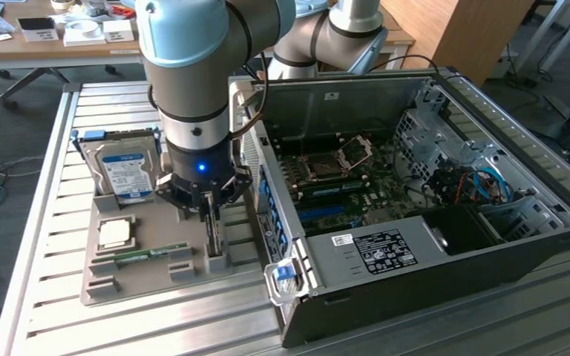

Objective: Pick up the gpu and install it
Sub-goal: 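Pick up the gpu and move the gpu toward the slot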

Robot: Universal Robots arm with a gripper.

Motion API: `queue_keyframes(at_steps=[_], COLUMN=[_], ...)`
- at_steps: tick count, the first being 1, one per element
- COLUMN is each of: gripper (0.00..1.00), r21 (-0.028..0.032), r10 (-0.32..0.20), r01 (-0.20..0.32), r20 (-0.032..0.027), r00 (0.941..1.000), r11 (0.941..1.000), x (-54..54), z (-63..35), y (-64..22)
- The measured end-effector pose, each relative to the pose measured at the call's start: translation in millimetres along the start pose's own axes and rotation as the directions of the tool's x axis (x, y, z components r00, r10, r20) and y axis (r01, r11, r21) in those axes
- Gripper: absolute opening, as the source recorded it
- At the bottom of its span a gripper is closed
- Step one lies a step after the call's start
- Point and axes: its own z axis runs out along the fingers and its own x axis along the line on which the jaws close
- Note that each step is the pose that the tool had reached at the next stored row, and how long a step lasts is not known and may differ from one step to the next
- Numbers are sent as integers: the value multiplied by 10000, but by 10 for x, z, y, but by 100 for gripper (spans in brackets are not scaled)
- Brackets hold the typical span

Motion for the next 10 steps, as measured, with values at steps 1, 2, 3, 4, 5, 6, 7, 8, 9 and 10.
queue_keyframes(at_steps=[1,2,3,4,5,6,7,8,9,10], gripper=[27,27,27,27,27,27,27,27,27,27], r21=[0,0,-2,-3,-4,-4,-5,-4,-5,-4], r10=[-5,-29,-80,-131,-171,-182,-182,-182,-183,-183], r01=[5,29,80,131,171,182,182,182,183,183], r20=[0,-1,-3,-6,-8,-9,-9,-9,-9,-8], r00=[10000,10000,10000,9999,9999,9998,9998,9998,9998,9998], r11=[10000,10000,10000,9999,9999,9998,9998,9998,9998,9998], x=[0,0,0,1,0,0,0,0,0,0], z=[0,0,0,0,0,0,0,0,0,0], y=[0,0,0,0,0,0,0,0,0,0])
